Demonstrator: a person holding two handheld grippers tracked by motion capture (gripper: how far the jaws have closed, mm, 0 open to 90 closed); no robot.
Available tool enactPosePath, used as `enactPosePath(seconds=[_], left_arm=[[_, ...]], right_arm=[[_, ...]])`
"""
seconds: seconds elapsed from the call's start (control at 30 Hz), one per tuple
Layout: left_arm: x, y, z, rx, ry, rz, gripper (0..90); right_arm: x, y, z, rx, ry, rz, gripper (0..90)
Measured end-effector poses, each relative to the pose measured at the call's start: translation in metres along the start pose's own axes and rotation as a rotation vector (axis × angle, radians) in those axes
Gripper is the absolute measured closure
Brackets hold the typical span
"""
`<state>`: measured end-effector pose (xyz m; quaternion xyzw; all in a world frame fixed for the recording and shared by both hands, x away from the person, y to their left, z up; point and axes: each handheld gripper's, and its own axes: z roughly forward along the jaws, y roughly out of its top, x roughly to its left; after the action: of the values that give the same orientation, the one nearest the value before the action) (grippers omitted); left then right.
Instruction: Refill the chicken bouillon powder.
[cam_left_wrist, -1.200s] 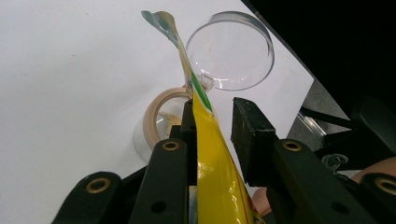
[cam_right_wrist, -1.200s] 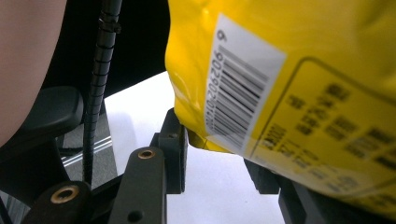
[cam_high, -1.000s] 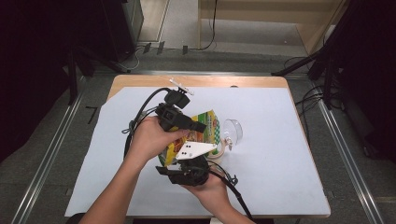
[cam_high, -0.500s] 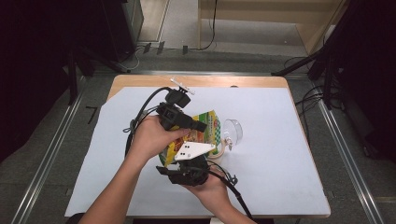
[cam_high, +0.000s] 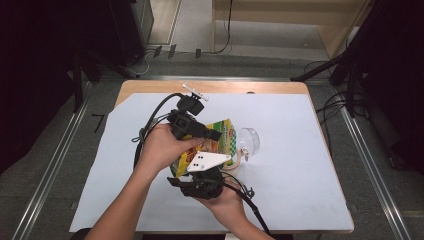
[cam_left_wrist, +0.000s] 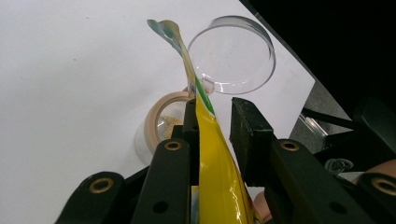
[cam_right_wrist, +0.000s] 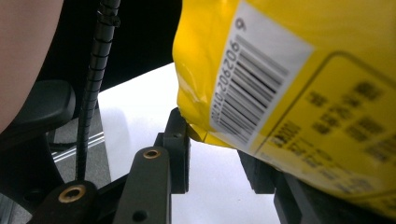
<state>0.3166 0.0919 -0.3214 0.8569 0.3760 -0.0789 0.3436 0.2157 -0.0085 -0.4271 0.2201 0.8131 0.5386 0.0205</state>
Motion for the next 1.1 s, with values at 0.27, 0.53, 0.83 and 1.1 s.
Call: enactPosePath(seconds=[0.27,0.53,0.83,1.1], left_arm=[[0.0005,-0.0001,0.0002,0.001,-0.003,-0.003,76.5],[0.0004,0.0002,-0.0001,0.000,-0.004,-0.003,76.4],[0.0000,0.0002,-0.0002,0.000,-0.003,0.001,76.4],[0.0002,0.0003,-0.0001,0.000,-0.003,-0.002,76.4]], right_arm=[[0.0002,0.0001,0.0000,0.001,0.000,-0.001,67.6],[0.0005,0.0005,0.0000,0.001,-0.002,0.000,67.8],[0.0008,0.0003,0.0000,0.002,-0.002,0.000,68.0],[0.0006,0.0004,0.0003,0.000,-0.004,-0.002,68.0]])
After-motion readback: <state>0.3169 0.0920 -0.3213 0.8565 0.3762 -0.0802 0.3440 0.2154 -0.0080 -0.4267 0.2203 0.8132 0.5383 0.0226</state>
